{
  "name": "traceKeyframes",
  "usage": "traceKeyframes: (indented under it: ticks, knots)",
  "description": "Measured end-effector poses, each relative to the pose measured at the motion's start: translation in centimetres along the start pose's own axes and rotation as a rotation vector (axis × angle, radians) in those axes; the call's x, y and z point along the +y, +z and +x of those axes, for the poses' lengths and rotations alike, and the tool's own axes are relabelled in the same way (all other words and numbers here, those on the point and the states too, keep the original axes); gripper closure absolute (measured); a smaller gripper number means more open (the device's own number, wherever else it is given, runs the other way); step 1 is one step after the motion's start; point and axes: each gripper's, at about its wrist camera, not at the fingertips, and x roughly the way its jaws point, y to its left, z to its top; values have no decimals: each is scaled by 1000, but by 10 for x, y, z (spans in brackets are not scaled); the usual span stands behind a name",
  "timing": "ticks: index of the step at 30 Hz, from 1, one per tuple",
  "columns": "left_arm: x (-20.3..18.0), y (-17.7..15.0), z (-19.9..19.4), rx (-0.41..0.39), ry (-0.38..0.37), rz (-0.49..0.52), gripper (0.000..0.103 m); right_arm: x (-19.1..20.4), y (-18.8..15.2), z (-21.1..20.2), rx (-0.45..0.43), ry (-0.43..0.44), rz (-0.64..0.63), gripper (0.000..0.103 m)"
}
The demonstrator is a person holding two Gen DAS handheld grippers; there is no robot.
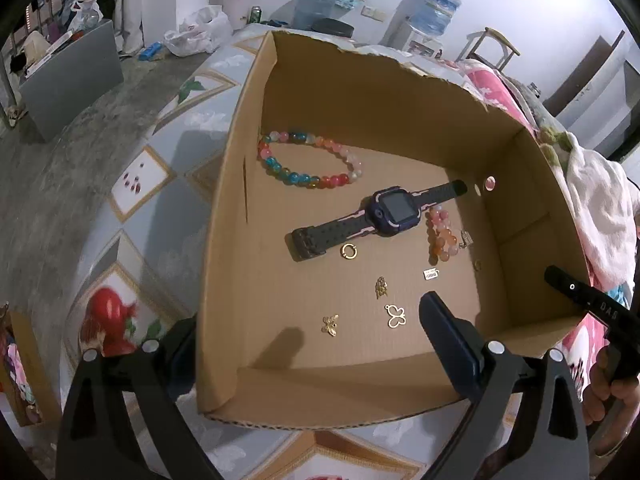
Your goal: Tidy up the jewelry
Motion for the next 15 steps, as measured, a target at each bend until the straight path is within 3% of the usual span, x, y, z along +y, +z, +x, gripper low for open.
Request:
traceKeyframes:
  ticks: [9,13,15]
  knots:
    - [7,-33,-18,-58,-17,19,8,0,-36,-23,-57,15,42,85]
    - [16,-43,-43,-206,26,17,8,5,-54,-57,-202,-50,34,52]
    - [24,-55,-63,-302,49,7,8,7,-66,-78,-286,-77,21,50]
